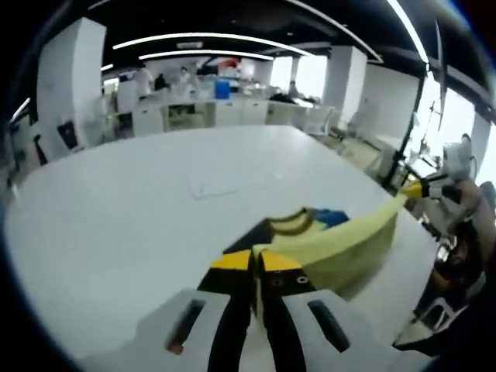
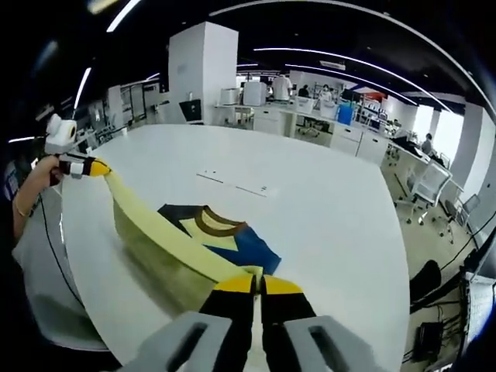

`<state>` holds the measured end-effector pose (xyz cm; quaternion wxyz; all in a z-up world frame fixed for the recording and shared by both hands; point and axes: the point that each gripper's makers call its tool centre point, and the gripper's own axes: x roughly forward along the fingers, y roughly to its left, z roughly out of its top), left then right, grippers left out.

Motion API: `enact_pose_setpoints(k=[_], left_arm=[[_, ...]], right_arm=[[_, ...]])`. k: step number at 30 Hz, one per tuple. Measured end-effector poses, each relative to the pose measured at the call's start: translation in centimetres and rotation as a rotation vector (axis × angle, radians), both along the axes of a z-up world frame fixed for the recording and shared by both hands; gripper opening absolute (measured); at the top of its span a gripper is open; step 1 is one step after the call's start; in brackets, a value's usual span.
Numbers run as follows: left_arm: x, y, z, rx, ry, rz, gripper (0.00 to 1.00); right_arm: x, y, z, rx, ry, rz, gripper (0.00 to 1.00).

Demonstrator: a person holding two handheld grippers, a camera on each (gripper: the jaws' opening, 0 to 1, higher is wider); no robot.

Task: Fold the garment on the visible template until the final outline fits inside the template.

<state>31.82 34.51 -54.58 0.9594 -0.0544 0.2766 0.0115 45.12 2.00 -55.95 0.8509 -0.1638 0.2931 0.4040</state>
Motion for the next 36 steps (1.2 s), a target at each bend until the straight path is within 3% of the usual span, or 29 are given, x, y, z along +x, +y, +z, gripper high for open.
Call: enact_pose_setpoints(k=[8, 11, 18, 21, 25, 27, 36], left_arm=[[2.1, 1.1, -1.0, 0.02, -0.001, 0.02, 0.0], [3.1, 1.4, -0.7, 0.023, -0.042, 0.027, 0.0], [4.7, 2.3, -1.7, 0.018, -0.057, 0.058, 0.0], [5.5, 2.9, -2.5, 0.051, -0.034, 0.06, 0.0], [6.5, 3.4, -3.4, 0.033, -0.044, 0.075, 0.0], [6.9, 3.7, -3.8, 0.061, -0.045, 0.082, 0.0], [9.0, 4.5, -6.8, 0.028, -0.041, 0.114, 0.0]], right_arm=[[2.8, 1.3, -0.4, 0.023, -0.016, -0.029, 0.0], [3.7, 1.8, -1.0, 0.017, -0.017, -0.042, 0.0], [5.5, 2.6, -2.0, 0.016, -0.021, -0.069, 0.0], [6.2, 3.2, -2.3, 0.028, -0.024, -0.065, 0.0], [7.4, 3.7, -3.3, 0.014, -0.025, -0.067, 0.0], [7.9, 3.8, -3.8, 0.007, -0.027, -0.08, 0.0], [9.5, 4.5, -6.7, -0.077, -0.051, -0.085, 0.0]])
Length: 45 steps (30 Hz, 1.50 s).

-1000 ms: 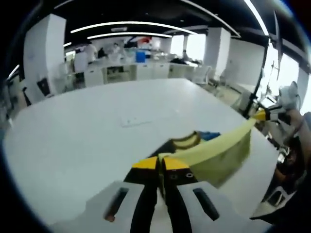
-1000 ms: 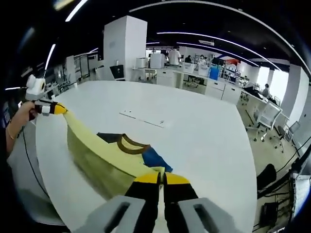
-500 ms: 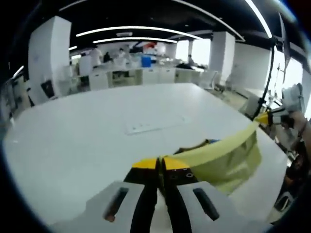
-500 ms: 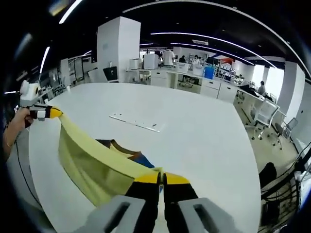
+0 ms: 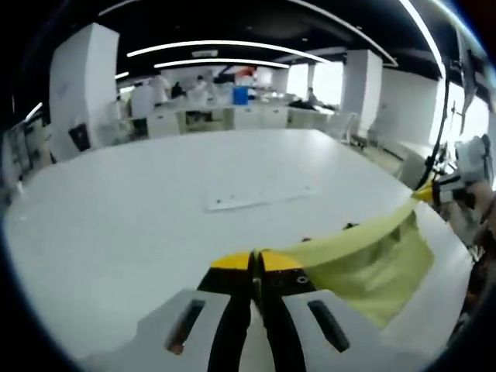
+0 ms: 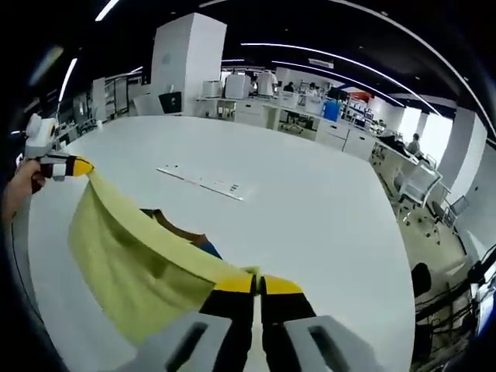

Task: Fold the garment on the visible template until the final outline fits inside the template.

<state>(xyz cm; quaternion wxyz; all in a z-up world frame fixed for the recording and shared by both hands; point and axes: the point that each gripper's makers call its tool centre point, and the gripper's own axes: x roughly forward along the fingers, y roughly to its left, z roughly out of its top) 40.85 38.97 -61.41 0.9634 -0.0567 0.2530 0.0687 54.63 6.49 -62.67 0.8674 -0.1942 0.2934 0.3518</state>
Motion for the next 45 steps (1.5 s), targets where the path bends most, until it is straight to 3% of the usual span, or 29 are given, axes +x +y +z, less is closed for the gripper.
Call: enact_pose_setpoints(k=[5, 15, 20, 33, 43, 45], left_arm=[[0.8, 0.5, -2.0, 0.004, 0.02, 0.019, 0.0], [1.5, 1.7, -6.5, -0.057, 0.049, 0.062, 0.0], [1.7, 1.8, -8.0, -0.037, 0.072, 0.072, 0.0], [2.5, 2.4, -10.1, -0.002, 0.106, 0.067, 0.0], [2.6, 2.4, -10.1, 0.028, 0.107, 0.015, 0.01], [2.6, 2.5, -9.7, 0.069, 0.101, -0.008, 0.02]], right_arm=[[0.9, 0.5, -1.8, -0.019, 0.013, -0.004, 0.0], [2.1, 1.1, -5.5, -0.049, 0.048, -0.009, 0.0], [2.5, 1.4, -6.8, -0.052, 0.058, -0.018, 0.0], [3.2, 1.3, -9.3, -0.071, 0.084, -0.014, 0.0], [3.2, 1.4, -9.7, -0.049, 0.121, -0.022, 0.0], [3.2, 1.4, -9.6, -0.036, 0.126, -0.023, 0.0]])
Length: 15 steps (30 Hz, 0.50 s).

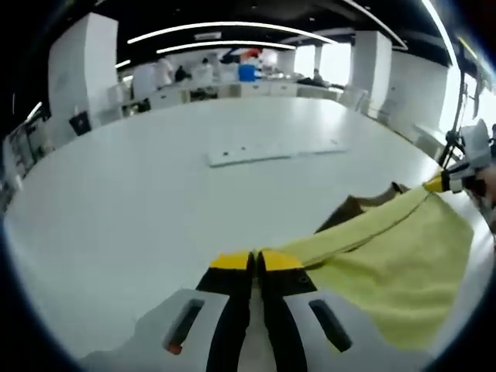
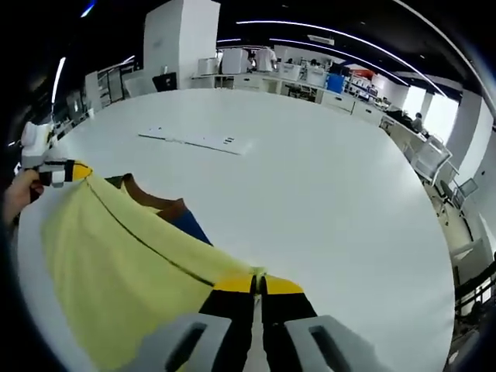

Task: Fold the garment on the visible template until the final outline fits inside the template.

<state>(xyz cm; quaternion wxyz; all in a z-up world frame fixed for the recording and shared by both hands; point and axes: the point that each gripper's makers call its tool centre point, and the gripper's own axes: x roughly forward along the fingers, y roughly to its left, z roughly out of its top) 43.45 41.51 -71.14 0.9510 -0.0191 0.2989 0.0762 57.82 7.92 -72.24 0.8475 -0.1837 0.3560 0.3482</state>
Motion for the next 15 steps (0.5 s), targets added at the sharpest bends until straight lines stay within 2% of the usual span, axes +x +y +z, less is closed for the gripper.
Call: enact_pose_setpoints(k=[2, 4, 10, 12, 13, 14, 15], left_arm=[[-0.1, 0.1, 0.4, 0.021, -0.005, -0.016, 0.08], [-0.1, -0.1, 0.7, 0.01, -0.013, -0.036, 0.14], [-0.5, -0.8, 1.4, 0.02, -0.042, -0.15, 0.21], [-0.8, -1.1, 1.4, 0.051, -0.034, -0.204, 0.21], [-1.0, -1.1, 1.3, 0.084, -0.024, -0.235, 0.21], [-1.1, -1.2, 1.2, 0.089, -0.018, -0.243, 0.22], [-1.2, -1.4, 1.2, 0.066, -0.026, -0.244, 0.23]], right_arm=[[-0.2, 0.3, 0.4, 0.038, 0.018, -0.005, 0.03], [-0.5, 0.5, 0.7, 0.061, 0.03, 0.002, 0.06], [-1.2, 0.9, 1.6, 0.078, 0.014, 0.048, 0.15], [-1.4, 0.9, 2.0, 0.069, -0.012, 0.082, 0.19], [-1.5, 0.8, 2.0, 0.068, -0.011, 0.083, 0.2], [-1.7, 0.8, 2.0, 0.071, -0.01, 0.091, 0.21], [-1.9, 0.9, 2.1, 0.086, -0.007, 0.101, 0.22]])
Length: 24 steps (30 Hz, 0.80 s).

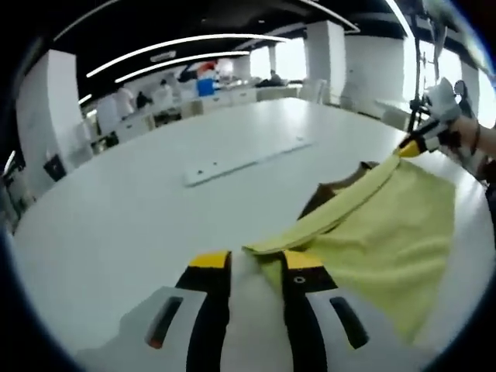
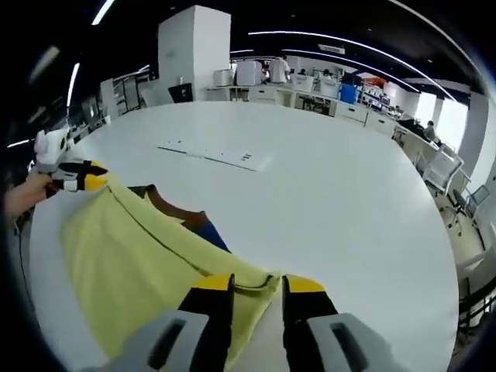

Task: Fold the garment on the visible template until the final outline fits inside the template.

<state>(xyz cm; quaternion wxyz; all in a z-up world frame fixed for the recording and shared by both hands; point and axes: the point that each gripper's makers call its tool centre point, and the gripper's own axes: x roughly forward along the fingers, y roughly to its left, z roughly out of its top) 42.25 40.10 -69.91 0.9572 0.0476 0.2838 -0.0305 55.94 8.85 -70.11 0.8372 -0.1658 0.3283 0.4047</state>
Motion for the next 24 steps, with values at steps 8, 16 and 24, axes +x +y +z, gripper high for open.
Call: enact_pose_setpoints(k=[8, 16, 24], left_arm=[[0.2, 0.1, -1.2, 0.147, 0.051, -0.09, 0.26], [1.9, 0.8, -1.4, 0.172, 0.042, -0.062, 0.25], [3.3, 2.2, -1.4, 0.08, 0.027, 0.111, 0.24]], right_arm=[[-0.5, -0.6, -1.2, -0.094, -0.055, 0.105, 0.27], [1.7, 0.1, -1.6, -0.007, -0.033, 0.013, 0.26], [3.7, 0.4, -1.7, 0.105, 0.008, -0.149, 0.25]])
